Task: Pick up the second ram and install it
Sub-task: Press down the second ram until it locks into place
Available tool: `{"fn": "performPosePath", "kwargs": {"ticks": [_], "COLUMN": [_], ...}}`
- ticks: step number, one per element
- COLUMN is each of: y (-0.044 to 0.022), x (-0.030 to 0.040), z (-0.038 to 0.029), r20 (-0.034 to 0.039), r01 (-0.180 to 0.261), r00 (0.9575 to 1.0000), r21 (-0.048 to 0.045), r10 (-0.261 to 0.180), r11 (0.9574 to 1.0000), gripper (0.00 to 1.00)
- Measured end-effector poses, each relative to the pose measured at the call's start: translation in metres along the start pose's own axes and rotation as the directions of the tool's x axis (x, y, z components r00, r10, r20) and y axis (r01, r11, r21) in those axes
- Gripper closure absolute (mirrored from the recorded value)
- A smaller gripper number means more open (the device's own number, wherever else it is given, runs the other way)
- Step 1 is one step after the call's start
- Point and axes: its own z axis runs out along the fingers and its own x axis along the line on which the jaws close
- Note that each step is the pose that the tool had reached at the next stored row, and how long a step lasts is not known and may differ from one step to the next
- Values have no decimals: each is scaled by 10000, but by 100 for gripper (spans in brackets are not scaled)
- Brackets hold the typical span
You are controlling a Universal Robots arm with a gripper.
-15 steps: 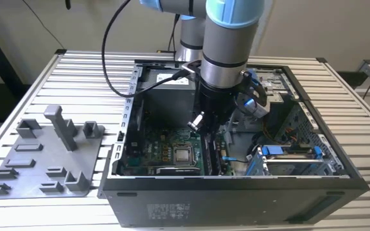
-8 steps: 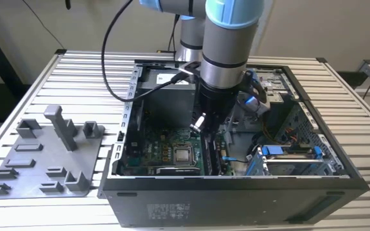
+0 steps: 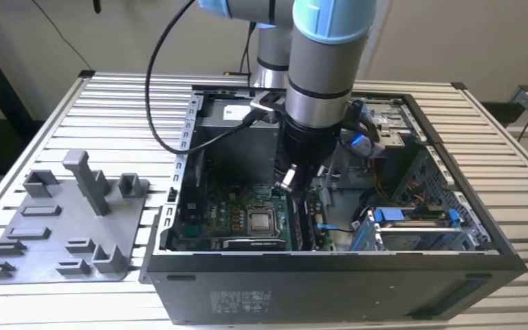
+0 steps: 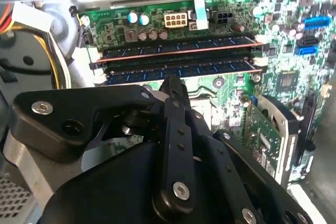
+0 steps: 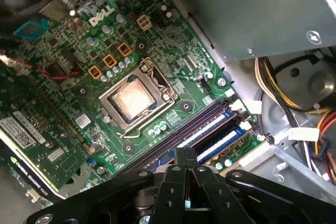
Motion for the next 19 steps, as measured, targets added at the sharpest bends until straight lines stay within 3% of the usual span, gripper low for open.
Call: {"fn": "performPosePath", "kwargs": {"ticks": [4, 9, 14, 19], "y": [1, 3, 4, 4], "x": [1, 2, 2, 2], "z": [9, 14, 15, 16], "r20": [22, 50, 81, 112], "r01": [734, 1633, 2517, 3396], "r00": [9973, 9866, 9678, 9405], "r21": [-12, -25, -34, -40], "r10": [-734, -1633, -2516, -3395], "r11": [9973, 9866, 9678, 9406], "gripper": [89, 89, 89, 89]}}
